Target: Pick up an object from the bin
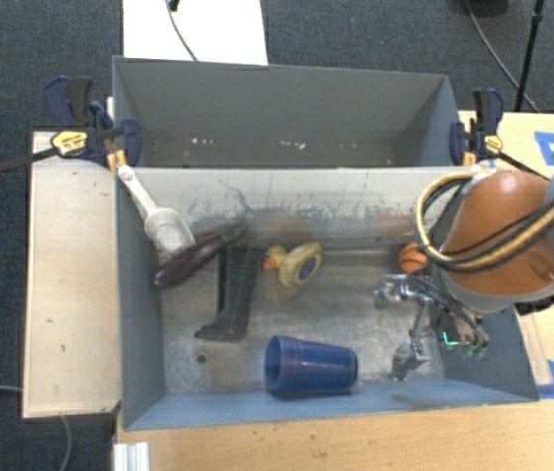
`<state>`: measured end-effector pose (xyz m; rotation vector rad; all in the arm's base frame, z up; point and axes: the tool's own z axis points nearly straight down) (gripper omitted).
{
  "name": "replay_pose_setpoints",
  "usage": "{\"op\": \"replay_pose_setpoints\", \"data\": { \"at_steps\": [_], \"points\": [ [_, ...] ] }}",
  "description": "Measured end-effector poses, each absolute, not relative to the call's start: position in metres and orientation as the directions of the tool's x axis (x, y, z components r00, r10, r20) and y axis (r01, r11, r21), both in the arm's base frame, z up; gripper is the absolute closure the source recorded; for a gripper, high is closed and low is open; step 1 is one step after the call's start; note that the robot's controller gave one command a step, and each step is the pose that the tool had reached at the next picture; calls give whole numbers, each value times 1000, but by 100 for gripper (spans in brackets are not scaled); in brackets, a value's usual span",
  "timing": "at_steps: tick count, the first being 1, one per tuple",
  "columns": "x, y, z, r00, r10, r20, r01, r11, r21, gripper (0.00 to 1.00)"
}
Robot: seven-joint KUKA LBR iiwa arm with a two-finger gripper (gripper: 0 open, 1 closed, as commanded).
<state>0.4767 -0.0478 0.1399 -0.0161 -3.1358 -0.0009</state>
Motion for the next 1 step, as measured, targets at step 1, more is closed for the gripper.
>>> {"op": "replay_pose_setpoints", "data": {
  "at_steps": [1],
  "points": [
    [479,-48,144,-1000,8,-2,8,1000,0,0]
  ]
}}
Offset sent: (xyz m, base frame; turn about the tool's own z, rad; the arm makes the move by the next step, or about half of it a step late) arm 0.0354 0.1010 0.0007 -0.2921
